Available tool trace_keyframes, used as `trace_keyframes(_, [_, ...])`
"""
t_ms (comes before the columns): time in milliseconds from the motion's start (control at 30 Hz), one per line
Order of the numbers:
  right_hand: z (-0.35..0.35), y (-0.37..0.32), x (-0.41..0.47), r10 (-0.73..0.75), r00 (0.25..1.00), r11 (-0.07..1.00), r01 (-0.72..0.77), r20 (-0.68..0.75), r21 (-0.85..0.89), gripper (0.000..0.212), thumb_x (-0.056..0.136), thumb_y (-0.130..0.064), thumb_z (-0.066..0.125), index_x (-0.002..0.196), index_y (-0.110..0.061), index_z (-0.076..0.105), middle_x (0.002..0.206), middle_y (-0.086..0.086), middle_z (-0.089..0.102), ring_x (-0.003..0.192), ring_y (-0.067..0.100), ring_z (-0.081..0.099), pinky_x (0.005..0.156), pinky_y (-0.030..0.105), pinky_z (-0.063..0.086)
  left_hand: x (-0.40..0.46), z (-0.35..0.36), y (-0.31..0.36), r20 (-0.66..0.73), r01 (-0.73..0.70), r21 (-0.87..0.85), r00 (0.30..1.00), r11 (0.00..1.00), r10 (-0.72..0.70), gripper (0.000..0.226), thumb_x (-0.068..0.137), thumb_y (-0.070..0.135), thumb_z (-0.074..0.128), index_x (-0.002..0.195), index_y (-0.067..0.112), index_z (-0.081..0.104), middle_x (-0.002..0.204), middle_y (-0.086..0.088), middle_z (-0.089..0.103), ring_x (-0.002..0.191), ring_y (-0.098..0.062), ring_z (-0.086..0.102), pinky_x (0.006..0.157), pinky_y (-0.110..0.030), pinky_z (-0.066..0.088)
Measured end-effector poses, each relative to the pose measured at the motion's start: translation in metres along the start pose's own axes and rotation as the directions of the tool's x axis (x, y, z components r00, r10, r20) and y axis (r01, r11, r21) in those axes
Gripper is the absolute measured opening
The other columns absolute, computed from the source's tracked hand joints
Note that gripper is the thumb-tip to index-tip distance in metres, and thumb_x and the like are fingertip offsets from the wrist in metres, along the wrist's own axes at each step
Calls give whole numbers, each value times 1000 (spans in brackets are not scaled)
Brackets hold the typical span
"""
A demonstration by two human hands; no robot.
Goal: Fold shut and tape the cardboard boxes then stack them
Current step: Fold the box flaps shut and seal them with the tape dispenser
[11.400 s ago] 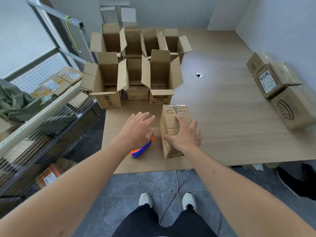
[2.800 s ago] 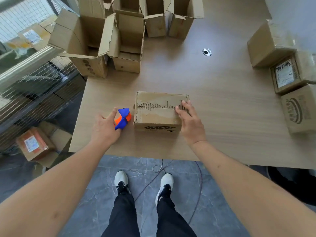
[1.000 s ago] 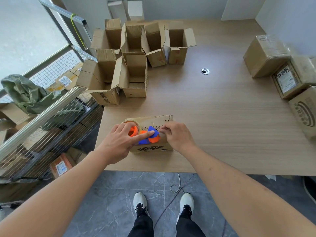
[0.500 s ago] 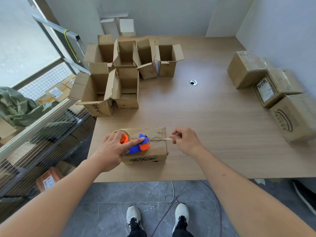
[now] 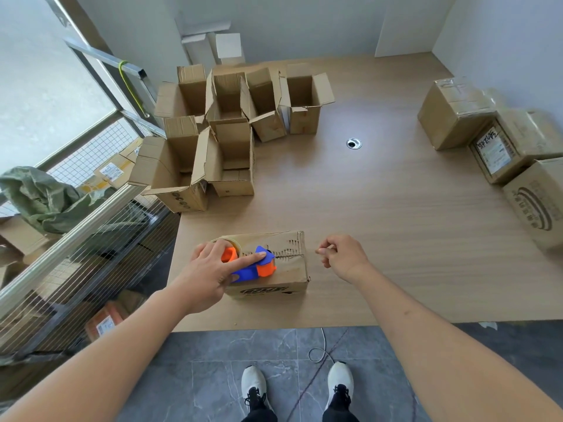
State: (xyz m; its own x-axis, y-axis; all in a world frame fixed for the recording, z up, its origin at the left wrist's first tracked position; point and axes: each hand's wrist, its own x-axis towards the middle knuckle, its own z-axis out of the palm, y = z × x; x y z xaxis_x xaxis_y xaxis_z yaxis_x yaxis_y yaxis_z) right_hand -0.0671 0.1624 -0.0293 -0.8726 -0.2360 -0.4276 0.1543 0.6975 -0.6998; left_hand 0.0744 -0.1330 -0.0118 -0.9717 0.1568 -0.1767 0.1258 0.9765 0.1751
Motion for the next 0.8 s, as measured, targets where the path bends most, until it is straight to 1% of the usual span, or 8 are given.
trace_keyframes(200, [24,12,11,21,1000,996,-23,20,89,17,97,-13,64,84,-16,74,78,7,75,67,22,67,78,39,60,-2,3,1,-33,-4,22,999,1000,5,78,102,26,54,151,67,10,127,3,36,119,-26,41,110,-47,27])
trace_keyframes(300, [41,16,13,17,1000,997,-17,7,81,14,98,-21,66,87,-27,73,81,-2,76,78,21,71,83,44,59,-2,3,2,-40,-10,22,999,1000,11,78,102,25,55,152,66,11,127,2,36,120,-25,40,110,-48,26])
trace_keyframes(367, [50,17,12,33,998,999,-33,-53,-3,9,98,-33,64,101,-33,72,92,-9,76,90,22,70,82,40,58,-1,3,3,-41,-8,17,999,1000,9,80,101,25,56,151,67,11,128,2,37,120,-26,39,110,-48,25])
trace_keyframes(467, [54,20,6,77,993,989,-88,-93,-115,57,96,-53,61,148,-52,36,102,-16,72,97,20,62,81,36,48,0,2,4,-47,-10,7,999,1000,10,82,100,23,56,151,68,9,128,1,37,119,-26,37,107,-46,25])
trace_keyframes(533, [54,22,3,105,988,989,-116,-111,-94,64,95,-54,62,152,-52,32,108,-15,73,108,22,61,84,37,48,-1,2,5,-56,-17,7,998,1000,17,82,100,23,56,151,67,9,128,-1,39,118,-25,36,106,-46,26])
trace_keyframes(600, [58,20,1,80,983,992,-95,-164,-83,49,100,-40,60,147,-46,46,121,-12,71,119,24,61,88,37,49,0,2,5,-62,-20,1,998,1000,20,82,101,24,56,151,68,8,128,-2,40,118,-25,35,106,-46,25])
trace_keyframes(667, [67,12,-3,32,959,996,-7,-280,88,40,104,-22,49,142,-35,57,134,-6,67,125,22,59,96,32,47,1,0,5,-57,-15,-13,998,1000,14,80,102,25,53,150,70,6,129,-2,39,118,-25,33,107,-44,21])
trace_keyframes(800, [92,-7,-10,-133,954,958,193,-270,211,43,110,-24,39,153,-23,46,159,-6,42,147,7,34,120,26,28,2,-2,3,-31,-19,-13,999,1000,19,76,105,29,46,148,72,0,128,0,36,119,-25,33,109,-42,16])
